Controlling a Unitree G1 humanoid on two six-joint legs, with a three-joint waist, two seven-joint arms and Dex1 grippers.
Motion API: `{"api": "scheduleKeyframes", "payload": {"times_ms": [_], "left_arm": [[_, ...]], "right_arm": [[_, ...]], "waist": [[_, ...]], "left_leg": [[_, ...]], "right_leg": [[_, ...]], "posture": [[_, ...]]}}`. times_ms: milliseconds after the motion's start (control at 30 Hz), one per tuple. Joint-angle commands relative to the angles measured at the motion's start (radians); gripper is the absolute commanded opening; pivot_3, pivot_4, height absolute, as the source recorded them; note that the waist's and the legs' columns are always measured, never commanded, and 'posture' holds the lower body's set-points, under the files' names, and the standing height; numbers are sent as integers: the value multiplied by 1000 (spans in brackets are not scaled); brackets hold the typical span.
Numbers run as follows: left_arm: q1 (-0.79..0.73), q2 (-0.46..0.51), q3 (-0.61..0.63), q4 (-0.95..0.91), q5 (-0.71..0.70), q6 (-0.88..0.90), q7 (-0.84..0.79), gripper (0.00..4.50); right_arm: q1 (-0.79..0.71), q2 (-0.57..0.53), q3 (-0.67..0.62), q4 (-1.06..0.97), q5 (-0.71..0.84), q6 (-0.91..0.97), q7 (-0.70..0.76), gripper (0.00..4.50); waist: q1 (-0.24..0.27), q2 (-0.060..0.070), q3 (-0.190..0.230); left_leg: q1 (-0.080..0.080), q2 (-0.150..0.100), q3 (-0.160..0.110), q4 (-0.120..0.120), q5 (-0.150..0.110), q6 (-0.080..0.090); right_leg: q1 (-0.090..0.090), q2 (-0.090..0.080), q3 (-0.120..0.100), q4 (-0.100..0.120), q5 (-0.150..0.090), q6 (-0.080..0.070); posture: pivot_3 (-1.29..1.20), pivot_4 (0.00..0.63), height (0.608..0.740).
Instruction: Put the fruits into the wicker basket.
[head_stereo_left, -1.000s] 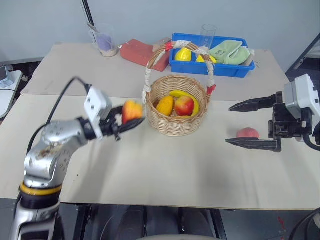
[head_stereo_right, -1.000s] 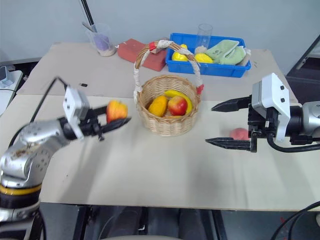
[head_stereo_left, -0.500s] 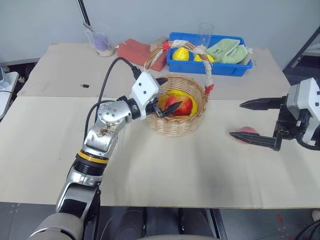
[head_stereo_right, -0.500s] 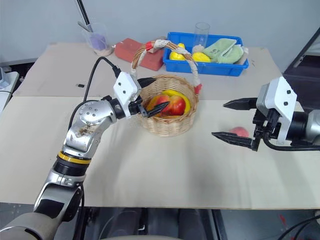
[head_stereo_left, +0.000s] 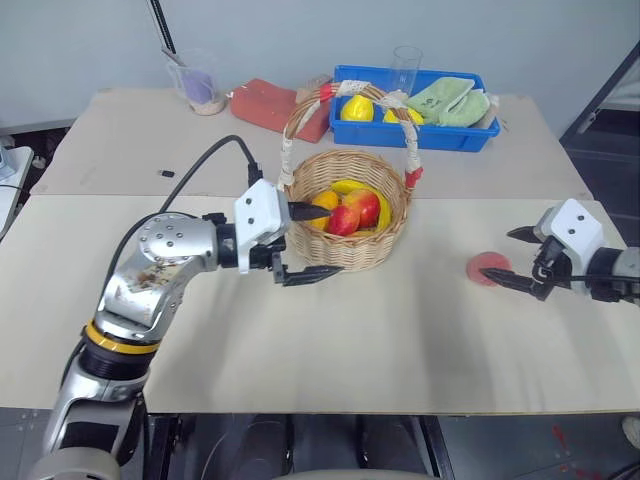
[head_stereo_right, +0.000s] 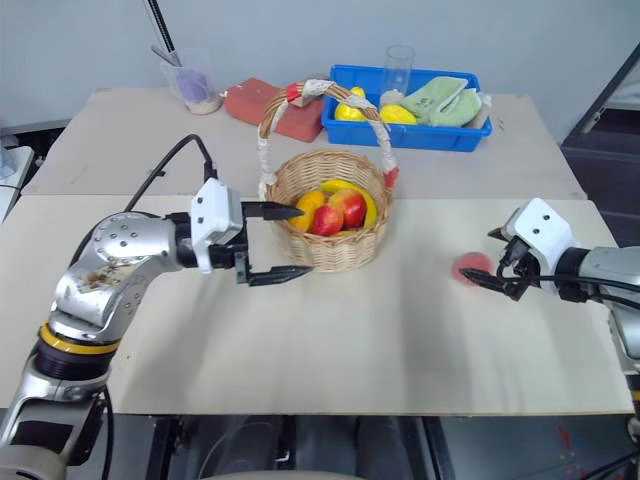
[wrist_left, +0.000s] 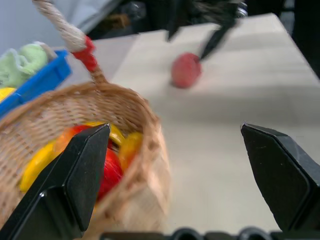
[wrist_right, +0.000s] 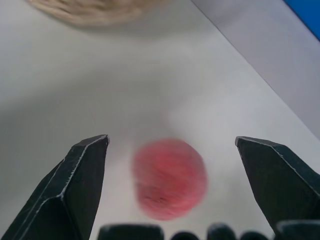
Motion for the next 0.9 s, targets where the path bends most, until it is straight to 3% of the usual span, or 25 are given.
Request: {"api": "scheduleKeyframes", "payload": {"times_ms": [33, 267, 533, 633, 733, 800, 900], "left_arm": [[12, 19, 21, -48, -15, 5, -7, 4446], [35, 21, 27, -62, -7, -2, 12, 4446], [88, 60, 60, -73, -22, -12, -11, 4500], [137, 103, 119, -80, -46, -9, -27, 4500], [190, 134, 205, -78, -77, -5, -21, 4500], [217, 134, 258, -65, -89, -17, -3, 4500], [262, 143, 313, -62, -106, -12, -1, 4500]], "right_arm": [[-48, 10, 34, 72, -36, -41, 25, 4500], [-112, 33, 99, 187, -65, -61, 92, 4500], [-117, 31, 88, 138, -58, -65, 125, 2169], [-85, -5, 64, -1, -17, -27, 174, 2097], [-88, -4, 10, -273, 153, 154, 192, 2090], [-159, 57, 7, -431, 286, 289, 134, 2086], [-347, 263, 97, -492, 316, 362, -34, 2086]], "waist": [[2, 0, 0], [3, 0, 0], [2, 0, 0], [-1, 0, 0], [-5, 1, 0], [-12, 1, 0], [-18, 0, 0]], "left_leg": [[0, 0, 0, 0, 0, 0], [-1, 0, 0, 0, 0, 0], [-1, 0, 0, 0, 0, 0], [0, 1, 0, 0, 0, 0], [-1, 2, 0, -1, 0, 0], [-1, 4, 0, -1, 0, 1], [1, 5, -1, -1, 0, 0]], "right_leg": [[0, 0, 0, 0, 0, 0], [0, -1, 0, 1, 0, 0], [0, 0, 0, 1, 0, 0], [-1, 0, 0, 1, 0, 0], [-1, 1, 0, 2, 0, 0], [-1, 1, 0, 2, 0, 0], [0, 4, 0, 2, 0, -1]], "posture": [[0, 150, 740], [0, 150, 740], [0, 150, 740], [0, 150, 740], [0, 150, 740], [0, 150, 740], [0, 150, 740]]}}
